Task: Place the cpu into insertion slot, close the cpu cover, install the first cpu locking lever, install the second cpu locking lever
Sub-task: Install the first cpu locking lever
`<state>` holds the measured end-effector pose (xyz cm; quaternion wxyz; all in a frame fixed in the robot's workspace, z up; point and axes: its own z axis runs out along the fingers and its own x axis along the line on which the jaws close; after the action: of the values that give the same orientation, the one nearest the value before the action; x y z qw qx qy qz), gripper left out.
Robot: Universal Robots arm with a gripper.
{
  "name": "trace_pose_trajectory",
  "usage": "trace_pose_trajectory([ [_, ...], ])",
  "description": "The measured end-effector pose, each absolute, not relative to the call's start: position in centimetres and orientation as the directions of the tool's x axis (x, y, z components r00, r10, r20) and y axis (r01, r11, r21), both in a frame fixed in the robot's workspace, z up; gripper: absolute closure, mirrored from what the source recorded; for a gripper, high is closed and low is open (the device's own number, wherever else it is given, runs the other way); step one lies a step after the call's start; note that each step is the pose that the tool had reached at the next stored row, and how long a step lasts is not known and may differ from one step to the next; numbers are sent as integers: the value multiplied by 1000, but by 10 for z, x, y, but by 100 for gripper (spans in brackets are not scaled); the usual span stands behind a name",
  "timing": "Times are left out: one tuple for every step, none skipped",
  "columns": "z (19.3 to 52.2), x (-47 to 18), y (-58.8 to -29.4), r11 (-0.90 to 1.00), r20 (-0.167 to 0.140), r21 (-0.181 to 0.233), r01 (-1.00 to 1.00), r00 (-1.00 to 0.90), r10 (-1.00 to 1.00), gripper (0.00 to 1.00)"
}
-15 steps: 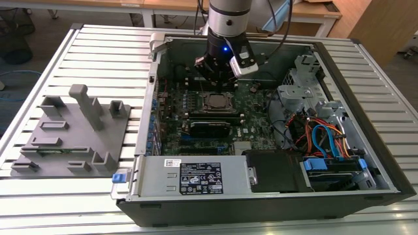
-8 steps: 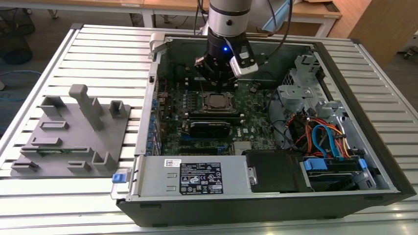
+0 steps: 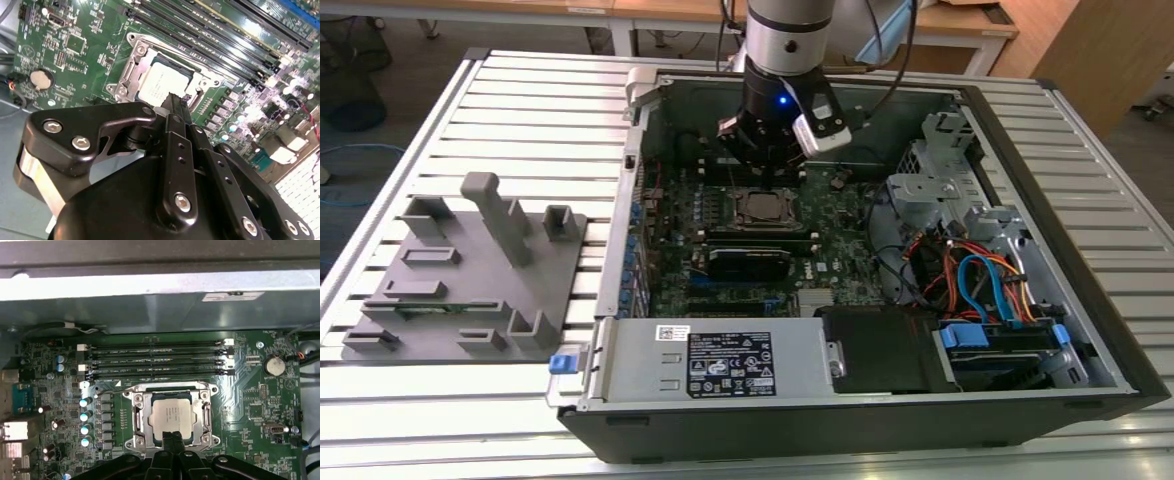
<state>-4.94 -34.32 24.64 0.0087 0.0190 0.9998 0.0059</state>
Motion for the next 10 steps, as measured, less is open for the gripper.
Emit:
trace_pose_trajectory([
  [246, -49, -343, 1000, -17, 12, 24, -1000, 24, 90],
  [246, -49, -343, 1000, -17, 12, 10, -1000, 10, 90],
  [246, -49, -343, 1000, -17, 12, -2, -1000, -2, 90],
  [246, -49, -343, 1000, -17, 12, -14, -1000, -14, 90],
  [246, -49, -343, 1000, -17, 12, -22, -1000, -22, 90],
  [246, -49, -343, 1000, -17, 12, -25, -1000, -25, 90],
  [246, -49, -343, 1000, -17, 12, -26, -1000, -26, 90],
  [246, -49, -343, 1000, -17, 12, -26, -1000, -26, 90],
  [246, -49, -343, 1000, -17, 12, -26, -1000, -26, 90],
  [246, -49, -343, 1000, -17, 12, -26, -1000, -26, 90],
])
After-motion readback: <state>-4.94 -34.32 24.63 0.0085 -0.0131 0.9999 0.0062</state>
